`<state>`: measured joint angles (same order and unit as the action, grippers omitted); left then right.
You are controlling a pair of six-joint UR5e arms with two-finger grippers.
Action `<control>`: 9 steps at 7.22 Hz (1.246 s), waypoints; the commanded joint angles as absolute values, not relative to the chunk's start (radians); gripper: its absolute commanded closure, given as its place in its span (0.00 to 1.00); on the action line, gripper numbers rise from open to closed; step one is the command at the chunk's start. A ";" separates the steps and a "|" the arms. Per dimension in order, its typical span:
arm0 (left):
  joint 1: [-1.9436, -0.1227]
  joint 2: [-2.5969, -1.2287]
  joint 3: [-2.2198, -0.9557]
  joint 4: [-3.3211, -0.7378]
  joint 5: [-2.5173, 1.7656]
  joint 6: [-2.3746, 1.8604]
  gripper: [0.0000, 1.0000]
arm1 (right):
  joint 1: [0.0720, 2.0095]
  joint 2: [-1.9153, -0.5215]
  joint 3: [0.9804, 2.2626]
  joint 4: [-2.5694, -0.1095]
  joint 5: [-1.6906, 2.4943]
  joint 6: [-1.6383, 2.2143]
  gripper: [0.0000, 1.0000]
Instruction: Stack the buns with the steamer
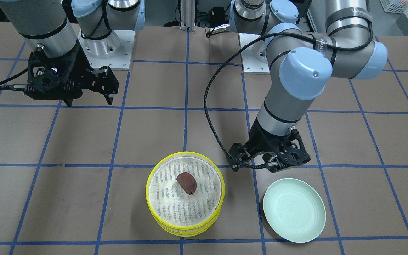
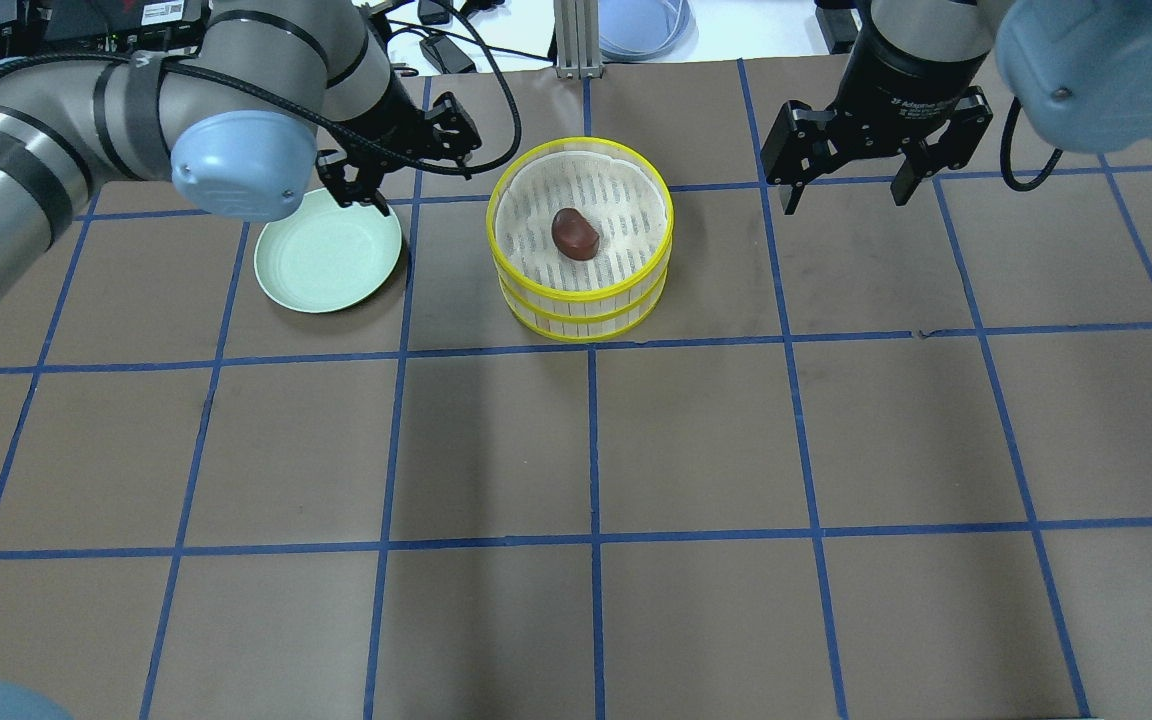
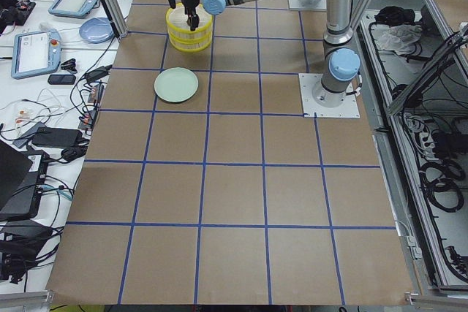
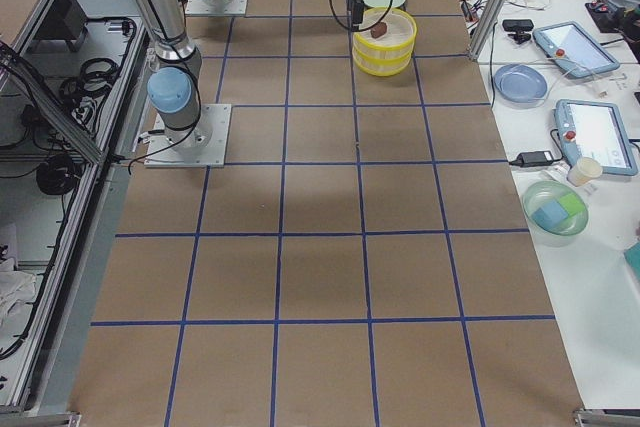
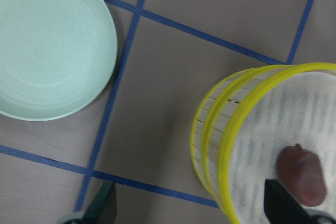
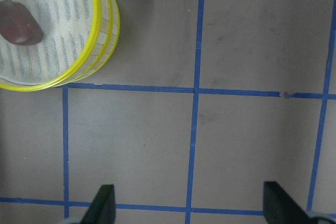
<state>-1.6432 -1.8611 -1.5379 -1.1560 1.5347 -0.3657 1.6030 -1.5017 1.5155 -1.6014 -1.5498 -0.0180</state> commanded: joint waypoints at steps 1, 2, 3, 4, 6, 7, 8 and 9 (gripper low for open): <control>-1.600 -1.784 -1.536 -1.238 1.625 -0.244 0.00 | 1.603 -1.499 1.516 -1.601 -1.549 -0.018 0.00; -1.556 -1.751 -1.536 -1.271 1.624 -0.207 0.00 | 1.603 -1.497 1.516 -1.601 -1.549 -0.018 0.00; -1.513 -1.734 -1.536 -1.279 1.620 -0.196 0.00 | 1.601 -1.497 1.516 -1.601 -1.551 -0.018 0.00; -1.496 -1.723 -1.537 -1.293 1.621 -0.195 0.00 | 1.603 -1.497 1.516 -1.601 -1.551 -0.017 0.00; -1.496 -1.692 -1.537 -1.362 1.492 -0.192 0.00 | 1.603 -1.497 1.516 -1.601 -1.549 -0.017 0.00; -1.496 -1.677 -1.537 -1.403 1.506 -0.128 0.00 | 1.603 -1.497 1.516 -1.601 -1.549 -0.017 0.00; -1.491 -1.661 -1.539 -1.445 1.509 -0.073 0.00 | 1.603 -1.497 1.516 -1.601 -1.549 -0.017 0.00; -1.491 -1.651 -1.551 -1.447 1.563 -0.065 0.00 | 1.603 -1.497 1.516 -1.598 -1.549 -0.012 0.00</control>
<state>-1.4930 -1.6668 -1.5410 -1.4241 1.5228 -0.0966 1.6030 -1.4972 1.5156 -1.6008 -1.5493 -0.0158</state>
